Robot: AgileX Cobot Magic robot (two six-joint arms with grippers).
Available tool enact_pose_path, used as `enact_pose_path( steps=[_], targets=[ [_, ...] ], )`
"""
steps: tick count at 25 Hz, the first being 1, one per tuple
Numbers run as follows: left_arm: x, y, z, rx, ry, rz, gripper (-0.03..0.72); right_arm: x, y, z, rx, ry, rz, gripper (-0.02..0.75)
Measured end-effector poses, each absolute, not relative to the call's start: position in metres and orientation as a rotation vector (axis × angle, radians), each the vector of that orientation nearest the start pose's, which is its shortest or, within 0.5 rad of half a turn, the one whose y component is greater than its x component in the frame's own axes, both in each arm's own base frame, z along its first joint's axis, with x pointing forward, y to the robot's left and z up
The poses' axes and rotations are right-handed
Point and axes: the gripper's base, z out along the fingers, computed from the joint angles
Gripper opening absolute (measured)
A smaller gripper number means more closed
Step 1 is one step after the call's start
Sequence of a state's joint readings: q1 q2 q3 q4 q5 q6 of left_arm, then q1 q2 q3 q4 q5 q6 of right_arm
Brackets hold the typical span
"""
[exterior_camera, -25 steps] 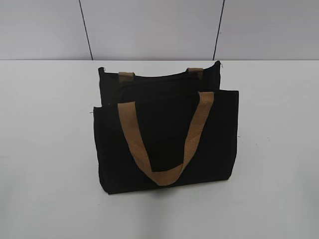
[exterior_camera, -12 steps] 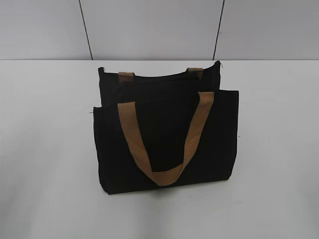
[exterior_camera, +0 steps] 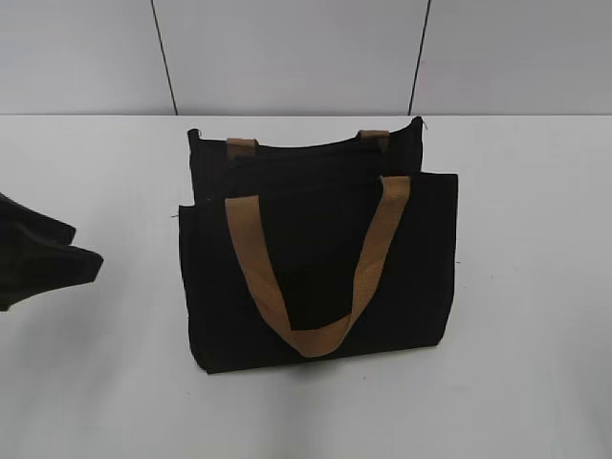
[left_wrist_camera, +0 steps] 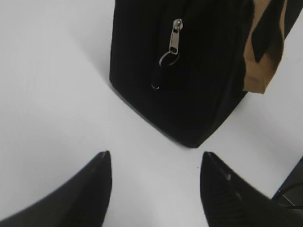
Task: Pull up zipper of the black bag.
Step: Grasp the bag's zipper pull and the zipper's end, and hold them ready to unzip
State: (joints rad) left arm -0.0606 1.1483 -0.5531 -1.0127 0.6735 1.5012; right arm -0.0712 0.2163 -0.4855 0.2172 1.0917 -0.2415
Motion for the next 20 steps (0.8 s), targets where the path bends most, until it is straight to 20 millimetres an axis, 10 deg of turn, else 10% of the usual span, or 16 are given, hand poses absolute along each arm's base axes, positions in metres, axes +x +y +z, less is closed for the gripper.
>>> enact_pose_path(
  steps=[20],
  targets=[
    [0.285,-0.089,0.138,1.304,1.822,-0.621,0.424,0.028,0.017,0.27,-0.192,2.27,0.128,0.421]
  ],
)
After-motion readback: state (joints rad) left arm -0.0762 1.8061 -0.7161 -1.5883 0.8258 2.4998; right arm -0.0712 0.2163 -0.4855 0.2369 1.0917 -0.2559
